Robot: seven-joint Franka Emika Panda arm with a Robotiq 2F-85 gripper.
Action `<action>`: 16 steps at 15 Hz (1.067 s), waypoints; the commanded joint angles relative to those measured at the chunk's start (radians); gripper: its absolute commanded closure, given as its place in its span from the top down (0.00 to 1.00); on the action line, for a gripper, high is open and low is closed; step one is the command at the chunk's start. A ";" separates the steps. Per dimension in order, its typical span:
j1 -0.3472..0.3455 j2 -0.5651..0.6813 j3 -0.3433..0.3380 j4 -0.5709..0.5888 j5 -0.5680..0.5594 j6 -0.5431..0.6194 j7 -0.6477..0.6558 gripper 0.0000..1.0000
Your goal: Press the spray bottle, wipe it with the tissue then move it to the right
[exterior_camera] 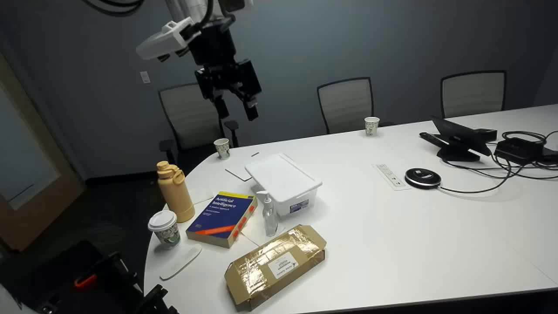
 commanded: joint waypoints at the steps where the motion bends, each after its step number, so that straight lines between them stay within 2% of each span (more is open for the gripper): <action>1: -0.006 0.001 0.006 0.003 0.003 -0.002 -0.002 1.00; 8: -0.006 0.001 0.006 0.003 0.003 -0.002 -0.002 1.00; 12: 0.012 0.076 0.007 0.057 0.033 0.026 -0.011 1.00; 16: 0.038 0.211 0.014 0.141 0.108 0.095 -0.018 1.00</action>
